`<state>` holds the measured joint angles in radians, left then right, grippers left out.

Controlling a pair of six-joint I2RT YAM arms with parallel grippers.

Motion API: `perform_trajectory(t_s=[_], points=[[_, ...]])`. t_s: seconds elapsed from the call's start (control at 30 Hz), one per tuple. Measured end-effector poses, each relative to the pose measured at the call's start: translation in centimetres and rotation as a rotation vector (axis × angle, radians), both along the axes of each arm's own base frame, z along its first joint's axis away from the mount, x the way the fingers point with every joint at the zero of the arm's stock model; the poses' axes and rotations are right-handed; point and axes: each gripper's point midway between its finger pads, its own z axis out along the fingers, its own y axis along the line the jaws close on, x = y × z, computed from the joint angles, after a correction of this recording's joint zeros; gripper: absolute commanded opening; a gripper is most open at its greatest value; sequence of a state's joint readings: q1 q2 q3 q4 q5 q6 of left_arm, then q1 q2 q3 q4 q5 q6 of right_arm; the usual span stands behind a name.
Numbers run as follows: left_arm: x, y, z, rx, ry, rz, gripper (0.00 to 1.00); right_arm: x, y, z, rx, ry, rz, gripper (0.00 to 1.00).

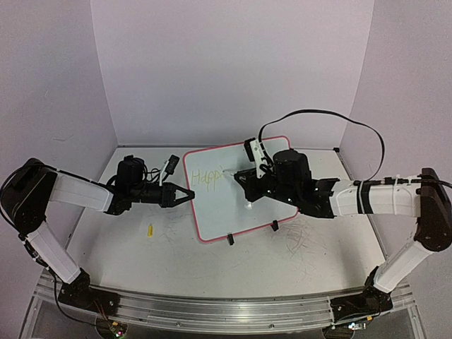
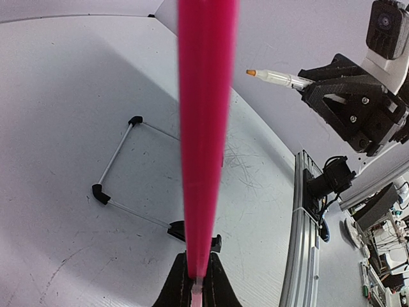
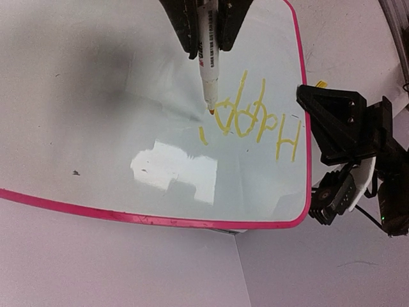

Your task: Write a sentence on the whiteboard

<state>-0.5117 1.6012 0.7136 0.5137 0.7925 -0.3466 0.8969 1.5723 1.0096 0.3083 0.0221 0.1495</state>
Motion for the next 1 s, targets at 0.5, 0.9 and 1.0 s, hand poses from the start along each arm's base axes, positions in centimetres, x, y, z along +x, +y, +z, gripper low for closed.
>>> perform_trajectory(t_s=[0.5, 0.9, 1.0], points=[[0.0, 0.0, 0.0, 0.000, -0.002, -0.001, 0.00, 1.2, -0.3, 0.0, -0.015, -0.015, -0.033, 0.00], [0.0, 0.0, 0.0, 0.000, -0.002, -0.001, 0.00, 1.4, -0.2, -0.5, -0.022, -0.008, -0.036, 0.00], [0.0, 0.0, 0.0, 0.001, -0.001, 0.000, 0.00, 1.2, -0.4, -1.0, -0.024, 0.003, -0.037, 0.00]])
